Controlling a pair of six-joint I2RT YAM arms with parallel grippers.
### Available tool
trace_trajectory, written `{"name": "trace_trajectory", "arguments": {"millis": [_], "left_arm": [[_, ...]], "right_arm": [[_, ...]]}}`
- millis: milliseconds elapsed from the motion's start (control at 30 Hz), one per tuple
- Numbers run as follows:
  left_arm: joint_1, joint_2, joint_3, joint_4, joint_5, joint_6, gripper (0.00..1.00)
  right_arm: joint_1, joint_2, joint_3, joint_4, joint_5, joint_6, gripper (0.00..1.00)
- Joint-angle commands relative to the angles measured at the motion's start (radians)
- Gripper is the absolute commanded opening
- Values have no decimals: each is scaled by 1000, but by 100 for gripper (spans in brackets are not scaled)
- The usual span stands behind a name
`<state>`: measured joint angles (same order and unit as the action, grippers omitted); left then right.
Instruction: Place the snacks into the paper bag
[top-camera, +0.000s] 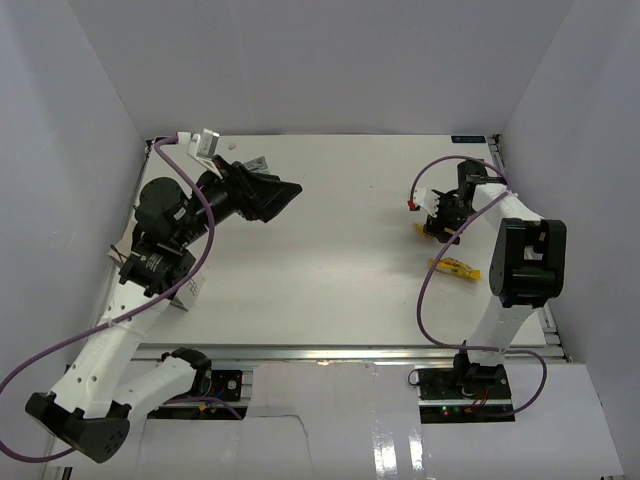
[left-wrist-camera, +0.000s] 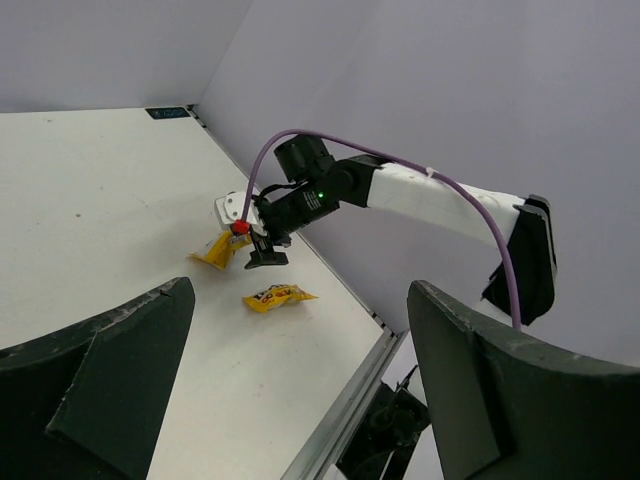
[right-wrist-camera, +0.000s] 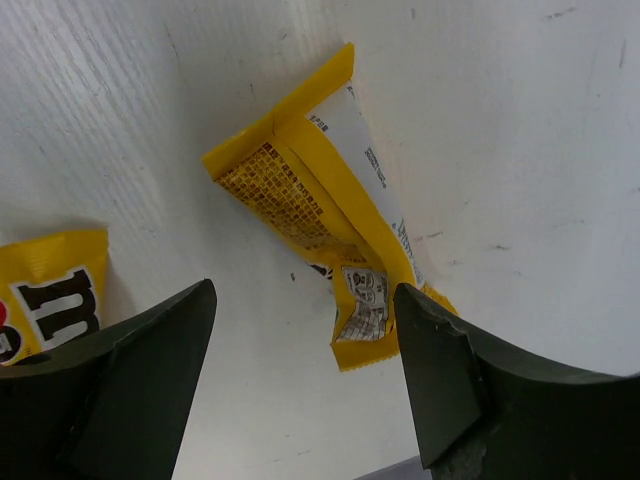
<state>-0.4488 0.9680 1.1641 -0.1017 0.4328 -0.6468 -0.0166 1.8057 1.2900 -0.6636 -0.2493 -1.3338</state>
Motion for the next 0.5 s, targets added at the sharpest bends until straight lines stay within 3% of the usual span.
{"name": "trace_trajectory", "arguments": {"millis": [0,267,433,467], "left_arm": [[-2,-61,-24,11,-23,10,98],[-2,-89,-38,-9,-43,-16,98],[-2,-77,-73,-3,-48,-114,98],[-2,-74,-81,-1,-45,-120,98]], "right_arm": [[-5,64,86,-27,-2,-163,77],[-2,181,160,-11,18,-194,71],[-2,182,121,-7,13,-193,49],[-2,178,120,-8,2,-173,39]]}}
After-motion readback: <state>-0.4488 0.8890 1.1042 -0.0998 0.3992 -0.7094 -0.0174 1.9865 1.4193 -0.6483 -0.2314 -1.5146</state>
